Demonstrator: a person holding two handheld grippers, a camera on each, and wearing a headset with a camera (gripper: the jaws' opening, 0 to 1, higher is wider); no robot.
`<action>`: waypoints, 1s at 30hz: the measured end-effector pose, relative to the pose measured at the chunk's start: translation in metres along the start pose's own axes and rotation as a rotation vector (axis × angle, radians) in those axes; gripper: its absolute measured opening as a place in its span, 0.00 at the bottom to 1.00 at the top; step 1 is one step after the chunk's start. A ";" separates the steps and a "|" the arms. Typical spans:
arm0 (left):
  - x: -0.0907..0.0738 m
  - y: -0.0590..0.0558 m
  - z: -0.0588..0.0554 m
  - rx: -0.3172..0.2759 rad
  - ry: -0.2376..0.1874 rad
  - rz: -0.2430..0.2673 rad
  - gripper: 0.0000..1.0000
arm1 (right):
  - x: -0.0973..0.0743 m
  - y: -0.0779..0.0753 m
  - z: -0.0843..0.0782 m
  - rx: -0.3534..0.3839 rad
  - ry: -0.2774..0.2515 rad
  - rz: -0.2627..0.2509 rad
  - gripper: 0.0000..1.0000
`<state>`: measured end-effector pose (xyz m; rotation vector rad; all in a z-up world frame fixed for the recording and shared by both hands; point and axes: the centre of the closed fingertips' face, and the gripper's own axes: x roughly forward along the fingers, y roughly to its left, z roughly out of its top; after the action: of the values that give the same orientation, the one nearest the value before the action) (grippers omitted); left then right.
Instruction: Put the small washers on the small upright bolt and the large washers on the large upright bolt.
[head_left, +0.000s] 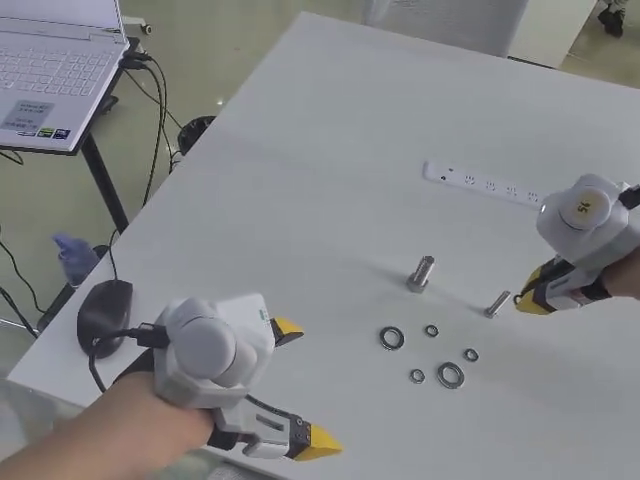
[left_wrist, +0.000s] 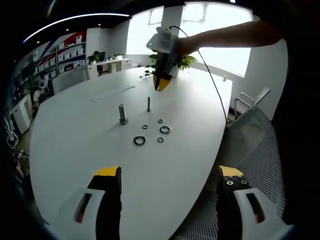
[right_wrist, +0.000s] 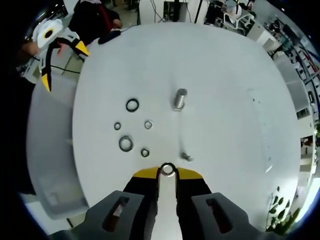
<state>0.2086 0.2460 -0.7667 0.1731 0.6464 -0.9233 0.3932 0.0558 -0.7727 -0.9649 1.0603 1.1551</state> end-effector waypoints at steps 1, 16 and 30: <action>0.000 0.000 0.000 0.000 0.001 0.001 0.77 | 0.001 -0.002 0.000 0.001 -0.003 -0.002 0.12; 0.003 0.005 -0.002 -0.011 0.010 0.013 0.80 | 0.020 -0.029 -0.006 0.010 0.011 -0.028 0.12; 0.008 0.010 0.011 -0.019 -0.037 0.013 0.93 | 0.035 -0.039 -0.005 0.019 0.028 -0.012 0.12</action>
<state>0.2249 0.2425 -0.7638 0.1426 0.6193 -0.9058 0.4342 0.0530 -0.8063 -0.9734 1.0849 1.1228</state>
